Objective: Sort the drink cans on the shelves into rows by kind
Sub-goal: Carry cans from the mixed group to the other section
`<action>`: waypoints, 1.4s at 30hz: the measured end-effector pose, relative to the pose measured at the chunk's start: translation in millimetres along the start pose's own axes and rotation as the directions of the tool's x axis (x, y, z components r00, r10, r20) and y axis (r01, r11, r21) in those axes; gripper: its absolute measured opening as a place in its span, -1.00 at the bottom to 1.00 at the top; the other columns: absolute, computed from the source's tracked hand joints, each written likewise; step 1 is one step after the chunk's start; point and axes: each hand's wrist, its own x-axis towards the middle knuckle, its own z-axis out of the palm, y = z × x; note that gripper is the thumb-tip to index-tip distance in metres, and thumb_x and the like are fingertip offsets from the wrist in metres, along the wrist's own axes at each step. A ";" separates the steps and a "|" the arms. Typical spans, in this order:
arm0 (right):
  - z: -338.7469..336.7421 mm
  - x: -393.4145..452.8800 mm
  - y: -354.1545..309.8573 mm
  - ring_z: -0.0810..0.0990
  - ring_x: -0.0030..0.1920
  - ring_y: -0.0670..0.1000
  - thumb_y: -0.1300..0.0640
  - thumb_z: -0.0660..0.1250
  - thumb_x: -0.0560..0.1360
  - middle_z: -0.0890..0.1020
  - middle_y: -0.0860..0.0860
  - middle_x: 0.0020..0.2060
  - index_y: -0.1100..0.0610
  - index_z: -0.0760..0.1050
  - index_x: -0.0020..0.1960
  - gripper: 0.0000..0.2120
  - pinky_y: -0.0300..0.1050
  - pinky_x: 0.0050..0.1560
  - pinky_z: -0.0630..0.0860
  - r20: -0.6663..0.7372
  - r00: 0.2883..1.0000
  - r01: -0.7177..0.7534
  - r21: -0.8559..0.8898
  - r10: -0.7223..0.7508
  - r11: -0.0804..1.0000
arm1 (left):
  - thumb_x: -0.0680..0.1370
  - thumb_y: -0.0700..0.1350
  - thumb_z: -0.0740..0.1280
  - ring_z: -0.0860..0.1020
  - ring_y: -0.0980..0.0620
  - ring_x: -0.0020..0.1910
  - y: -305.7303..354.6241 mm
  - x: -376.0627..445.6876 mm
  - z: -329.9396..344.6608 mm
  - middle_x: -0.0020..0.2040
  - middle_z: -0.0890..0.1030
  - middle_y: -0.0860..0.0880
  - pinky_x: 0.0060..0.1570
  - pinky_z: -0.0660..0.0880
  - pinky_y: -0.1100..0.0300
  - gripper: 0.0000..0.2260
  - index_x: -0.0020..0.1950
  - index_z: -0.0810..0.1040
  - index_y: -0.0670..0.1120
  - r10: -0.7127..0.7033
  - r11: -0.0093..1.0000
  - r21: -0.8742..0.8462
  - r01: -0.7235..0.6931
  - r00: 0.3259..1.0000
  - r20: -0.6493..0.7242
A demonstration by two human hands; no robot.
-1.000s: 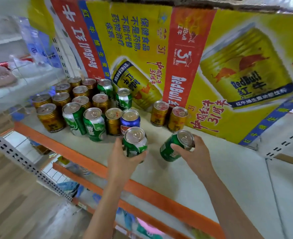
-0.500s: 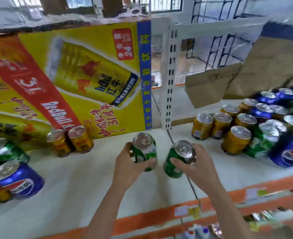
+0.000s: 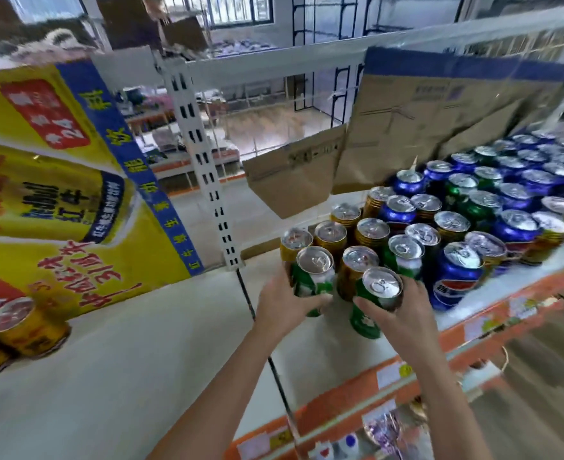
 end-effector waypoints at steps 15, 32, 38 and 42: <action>0.4 15.6 4.3 0.37 0.23 0.17 0.03 0.51 0.34 0.30 0.16 0.28 0.23 0.21 0.32 -0.28 -0.06 0.07 0.39 0.085 0.992 0.104 -0.183 -0.090 0.978 | 0.39 0.02 0.49 0.46 -0.04 0.23 -3.0 25.3 35.9 0.31 0.43 -0.05 0.14 0.40 0.19 -0.34 0.38 0.28 -0.10 -0.015 0.974 0.225 0.017 1.000 -0.008; 99.4 -45.0 -94.0 0.49 0.17 -0.07 -0.04 0.21 0.56 0.44 -0.07 0.22 -0.03 0.29 0.37 -0.60 -0.16 0.13 0.44 0.653 0.638 0.607 -0.102 -0.407 0.788 | 0.53 0.04 0.31 0.49 0.09 0.06 -81.3 -113.4 -149.0 0.03 0.52 0.06 0.06 0.45 0.16 -0.74 0.19 0.49 0.00 -0.027 0.851 0.499 0.164 0.963 -0.269; 172.2 -93.2 -133.7 0.50 0.12 -0.13 -0.03 0.25 0.55 0.48 -0.08 0.14 -0.03 0.33 0.33 -0.64 -0.29 0.06 0.37 0.768 0.447 0.699 0.019 -0.458 0.715 | 0.52 -0.02 0.35 0.54 0.05 0.01 -138.3 -194.3 -230.9 0.01 0.55 0.01 -0.01 0.45 0.19 -0.74 0.17 0.52 -0.06 -0.214 0.826 0.345 0.446 0.813 -0.541; 220.2 -122.3 -166.9 0.51 0.11 -0.10 -0.04 0.26 0.54 0.48 -0.06 0.14 -0.01 0.34 0.33 -0.62 -0.19 0.10 0.44 0.802 0.367 0.728 0.069 -0.472 0.683 | 0.50 -0.07 0.38 0.55 -0.02 -0.07 -179.6 -237.9 -273.6 0.01 0.60 -0.09 -0.07 0.49 0.12 -0.75 0.15 0.53 -0.11 -0.305 0.816 0.184 0.548 0.680 -0.667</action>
